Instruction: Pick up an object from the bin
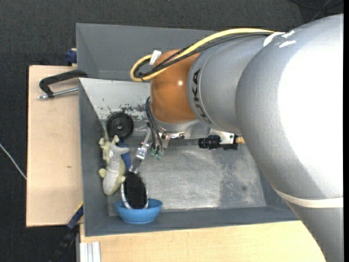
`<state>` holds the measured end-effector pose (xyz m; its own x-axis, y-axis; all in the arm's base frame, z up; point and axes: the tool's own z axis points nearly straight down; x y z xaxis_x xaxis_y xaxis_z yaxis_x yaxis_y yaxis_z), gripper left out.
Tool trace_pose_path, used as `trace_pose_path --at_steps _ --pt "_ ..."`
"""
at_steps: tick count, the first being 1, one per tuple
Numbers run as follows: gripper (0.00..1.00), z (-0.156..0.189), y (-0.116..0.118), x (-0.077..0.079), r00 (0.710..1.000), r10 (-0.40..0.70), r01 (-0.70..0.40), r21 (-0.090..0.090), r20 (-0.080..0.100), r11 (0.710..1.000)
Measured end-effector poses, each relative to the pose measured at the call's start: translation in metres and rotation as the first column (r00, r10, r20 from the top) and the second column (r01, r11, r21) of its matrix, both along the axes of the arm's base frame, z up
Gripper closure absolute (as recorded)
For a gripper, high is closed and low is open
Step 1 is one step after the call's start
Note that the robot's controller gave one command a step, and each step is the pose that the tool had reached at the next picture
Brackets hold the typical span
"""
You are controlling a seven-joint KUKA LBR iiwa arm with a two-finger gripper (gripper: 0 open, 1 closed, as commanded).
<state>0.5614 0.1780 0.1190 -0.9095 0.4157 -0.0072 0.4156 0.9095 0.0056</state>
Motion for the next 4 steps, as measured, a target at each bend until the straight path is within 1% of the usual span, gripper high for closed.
trace_pose_path --at_steps 1,2,3,4 --pt "0.0 0.0 0.023 -0.024 0.904 0.425 -0.426 -0.008 0.049 0.905" --pt "1.0 -0.007 0.023 -0.033 0.902 0.432 -0.432 -0.002 0.013 0.902" --pt "1.0 0.051 0.051 -0.015 0.995 0.103 -0.103 0.001 0.0 0.995" --pt "0.0 0.049 0.05 -0.016 0.995 0.103 -0.103 -0.001 -0.004 0.995"
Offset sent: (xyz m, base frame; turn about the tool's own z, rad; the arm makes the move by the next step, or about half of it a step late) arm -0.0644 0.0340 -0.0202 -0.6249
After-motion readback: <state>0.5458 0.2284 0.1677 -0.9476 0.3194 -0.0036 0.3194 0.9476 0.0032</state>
